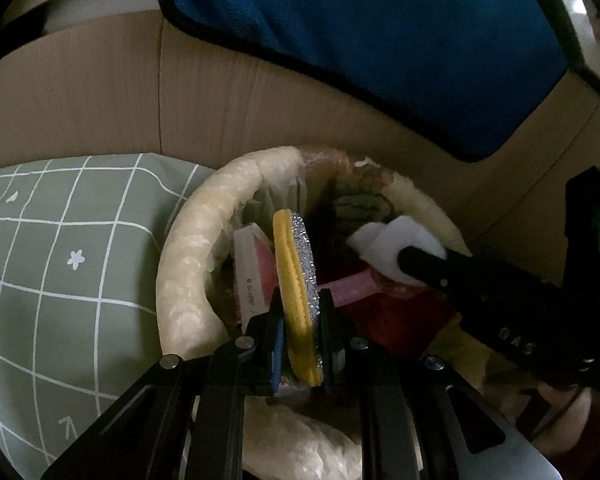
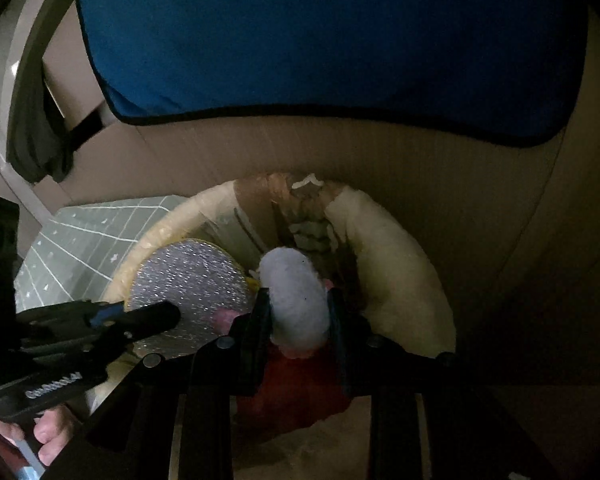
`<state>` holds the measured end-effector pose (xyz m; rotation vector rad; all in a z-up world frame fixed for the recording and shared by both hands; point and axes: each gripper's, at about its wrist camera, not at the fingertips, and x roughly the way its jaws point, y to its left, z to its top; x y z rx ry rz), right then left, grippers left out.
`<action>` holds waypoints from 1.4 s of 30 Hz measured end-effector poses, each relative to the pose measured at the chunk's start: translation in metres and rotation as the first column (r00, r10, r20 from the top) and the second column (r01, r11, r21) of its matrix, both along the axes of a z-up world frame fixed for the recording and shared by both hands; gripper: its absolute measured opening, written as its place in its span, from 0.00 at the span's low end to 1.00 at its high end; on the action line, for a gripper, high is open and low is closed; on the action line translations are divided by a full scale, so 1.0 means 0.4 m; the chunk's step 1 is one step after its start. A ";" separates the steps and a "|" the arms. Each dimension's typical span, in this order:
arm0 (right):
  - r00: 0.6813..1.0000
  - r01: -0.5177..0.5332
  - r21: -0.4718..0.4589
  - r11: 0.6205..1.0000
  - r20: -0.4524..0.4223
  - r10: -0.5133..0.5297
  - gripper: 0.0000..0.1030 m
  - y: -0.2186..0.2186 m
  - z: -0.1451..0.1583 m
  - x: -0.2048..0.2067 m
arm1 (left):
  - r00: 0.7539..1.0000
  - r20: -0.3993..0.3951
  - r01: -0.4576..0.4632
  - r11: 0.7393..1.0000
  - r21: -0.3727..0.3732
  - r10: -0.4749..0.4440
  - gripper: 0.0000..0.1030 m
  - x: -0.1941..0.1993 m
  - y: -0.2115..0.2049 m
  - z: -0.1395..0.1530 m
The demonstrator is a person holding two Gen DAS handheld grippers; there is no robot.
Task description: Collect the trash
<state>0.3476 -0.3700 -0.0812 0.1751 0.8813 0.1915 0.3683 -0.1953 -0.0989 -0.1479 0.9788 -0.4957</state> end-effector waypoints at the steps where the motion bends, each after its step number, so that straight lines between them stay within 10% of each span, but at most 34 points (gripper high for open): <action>1: 1.000 -0.002 0.005 1.000 0.010 0.002 0.29 -0.002 0.008 -0.011 | 1.000 0.012 -0.001 1.000 -0.014 0.001 0.23 -0.008 0.011 0.010; 7: 0.998 0.000 -0.048 0.999 0.061 0.002 0.45 0.029 0.056 -0.054 | 0.991 0.134 -0.016 0.999 -0.028 0.020 0.45 -0.075 0.055 0.097; 24: 0.945 0.027 -0.049 0.998 0.328 -0.009 0.46 0.185 0.303 -0.463 | 0.916 0.357 -0.223 0.973 0.065 0.186 0.46 -0.464 0.255 0.293; 42: 0.921 0.023 -0.197 0.980 0.384 0.056 0.46 0.455 0.310 -0.850 | 0.817 0.521 -0.360 0.924 0.128 0.246 0.46 -0.880 0.399 0.323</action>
